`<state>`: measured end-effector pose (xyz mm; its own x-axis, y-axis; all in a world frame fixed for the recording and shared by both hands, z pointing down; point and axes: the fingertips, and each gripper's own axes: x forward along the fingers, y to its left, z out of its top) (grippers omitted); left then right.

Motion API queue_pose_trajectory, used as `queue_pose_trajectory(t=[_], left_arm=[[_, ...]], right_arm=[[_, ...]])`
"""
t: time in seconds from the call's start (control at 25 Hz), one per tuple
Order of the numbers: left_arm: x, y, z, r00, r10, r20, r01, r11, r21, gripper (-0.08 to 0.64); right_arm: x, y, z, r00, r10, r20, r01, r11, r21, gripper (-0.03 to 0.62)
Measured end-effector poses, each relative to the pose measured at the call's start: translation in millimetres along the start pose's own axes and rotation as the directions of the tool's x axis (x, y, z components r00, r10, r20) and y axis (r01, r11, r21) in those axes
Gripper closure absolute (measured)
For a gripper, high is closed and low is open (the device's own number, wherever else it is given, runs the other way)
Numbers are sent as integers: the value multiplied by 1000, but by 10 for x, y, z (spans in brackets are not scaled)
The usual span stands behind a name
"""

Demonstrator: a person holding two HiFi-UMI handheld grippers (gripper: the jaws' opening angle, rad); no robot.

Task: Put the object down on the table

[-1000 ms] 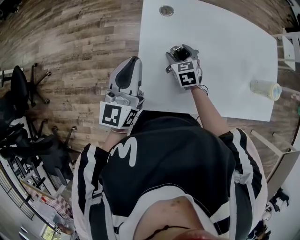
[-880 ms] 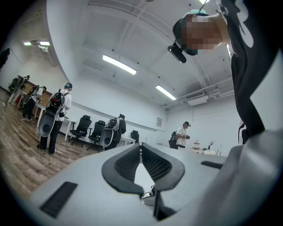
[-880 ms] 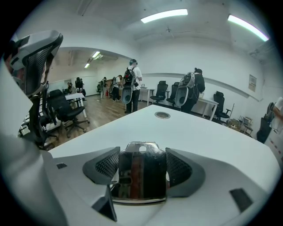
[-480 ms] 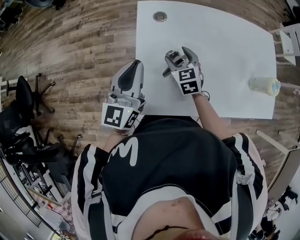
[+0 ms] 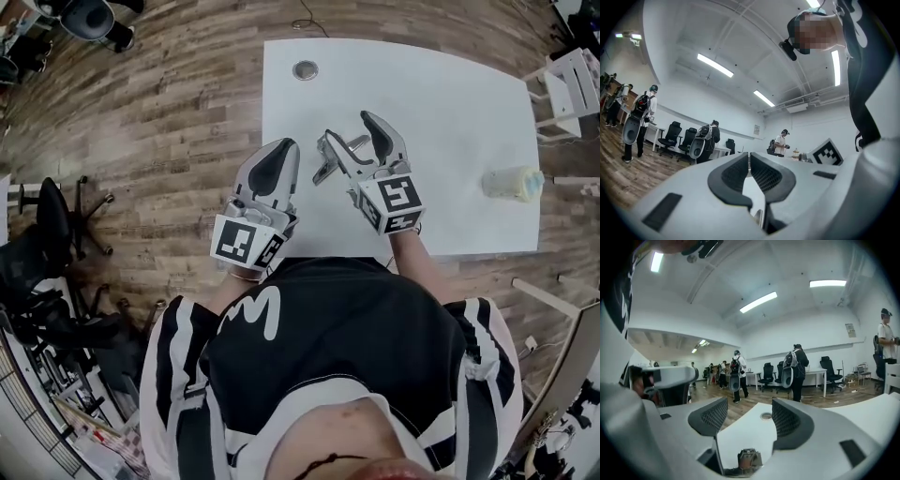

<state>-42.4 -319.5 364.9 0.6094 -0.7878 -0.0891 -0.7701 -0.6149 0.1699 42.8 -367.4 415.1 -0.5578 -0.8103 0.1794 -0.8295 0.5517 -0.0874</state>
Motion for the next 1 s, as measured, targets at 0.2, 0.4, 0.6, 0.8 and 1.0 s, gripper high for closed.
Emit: queue_pose_trajectory(t=[0.2,0.4,0.6,0.8,1.0], left_arm=[[110,-139,66,1000,-25,11,25,1000,8,541],[238,-275,94,999,-44,20,44,999,17,541],[327,-390,120,997,-64,36,63,998,17,541],[354,-535,30,997,-70,31,69,997,20,541],[361,-616,-76,998,-50,24,49,999,10,542]], right_arm=[[-219,-7,440,991,-15,135,17,1000,-12,292],[-417,-130,583,983,-60,175,62,998,-7,487],[-483,-137,596,982,-56,180,59,998,-10,558],[-565,-123,536,984,-31,178,32,999,0,569],[-633,-134,448,986,-5,169,2,1000,15,572]])
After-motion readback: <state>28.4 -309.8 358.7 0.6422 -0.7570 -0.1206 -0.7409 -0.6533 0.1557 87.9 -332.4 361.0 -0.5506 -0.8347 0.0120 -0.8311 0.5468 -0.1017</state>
